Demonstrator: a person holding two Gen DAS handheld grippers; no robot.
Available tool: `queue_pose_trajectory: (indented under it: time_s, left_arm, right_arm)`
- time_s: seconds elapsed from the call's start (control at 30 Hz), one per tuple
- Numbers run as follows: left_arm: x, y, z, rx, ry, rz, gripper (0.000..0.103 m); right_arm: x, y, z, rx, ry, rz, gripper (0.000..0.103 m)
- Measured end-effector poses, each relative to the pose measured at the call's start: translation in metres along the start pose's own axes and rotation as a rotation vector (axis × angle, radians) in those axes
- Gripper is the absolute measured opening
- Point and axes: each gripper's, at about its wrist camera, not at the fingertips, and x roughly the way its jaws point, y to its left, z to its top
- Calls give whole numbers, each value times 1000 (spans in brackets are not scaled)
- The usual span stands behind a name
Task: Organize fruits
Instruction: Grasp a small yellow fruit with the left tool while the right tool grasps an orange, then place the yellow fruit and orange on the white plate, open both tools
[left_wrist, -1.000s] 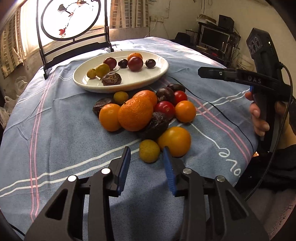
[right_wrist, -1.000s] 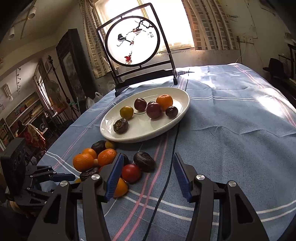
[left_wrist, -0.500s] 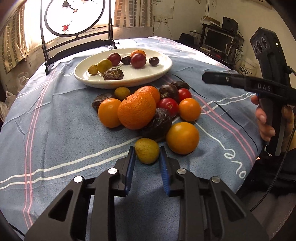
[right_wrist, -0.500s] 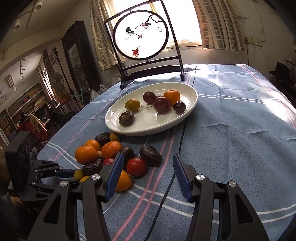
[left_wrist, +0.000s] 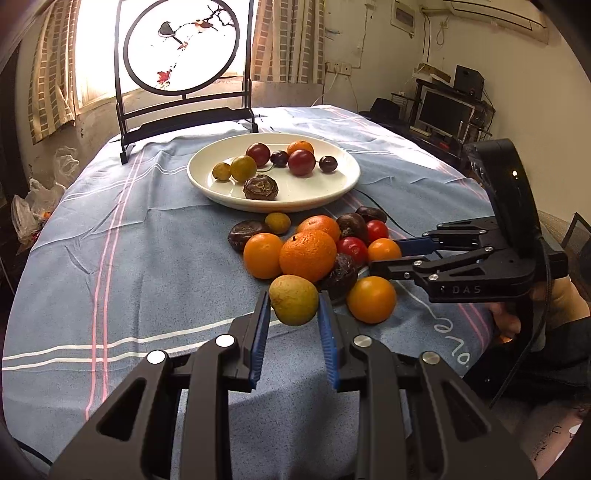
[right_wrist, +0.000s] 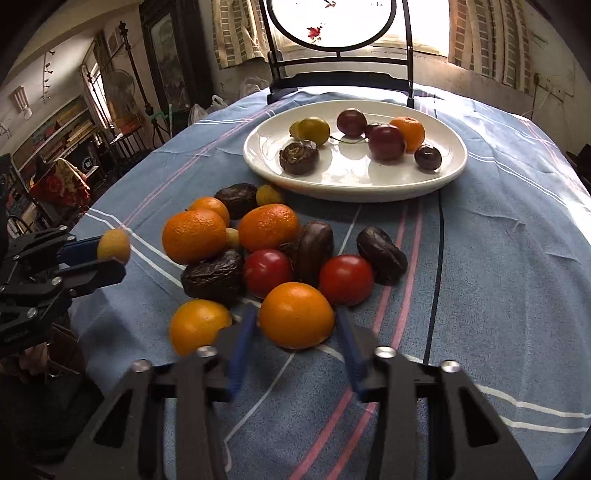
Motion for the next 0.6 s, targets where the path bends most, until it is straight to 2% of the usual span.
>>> queue_pose_trajectory:
  time_s: [0.3, 0.47, 0.6]
  left_arm:
    - [-4, 8, 11, -23, -26, -15, 25]
    - [5, 12, 43, -19, -47, -31, 25]
    - [24, 21, 77, -22, -49, -29, 25]
  right_arm:
    - [-56, -26, 0, 74, -149, 46, 39]
    - [-78, -42, 27, 76, -215, 27, 39]
    - [-73, -56, 61, 88, -241, 10, 39]
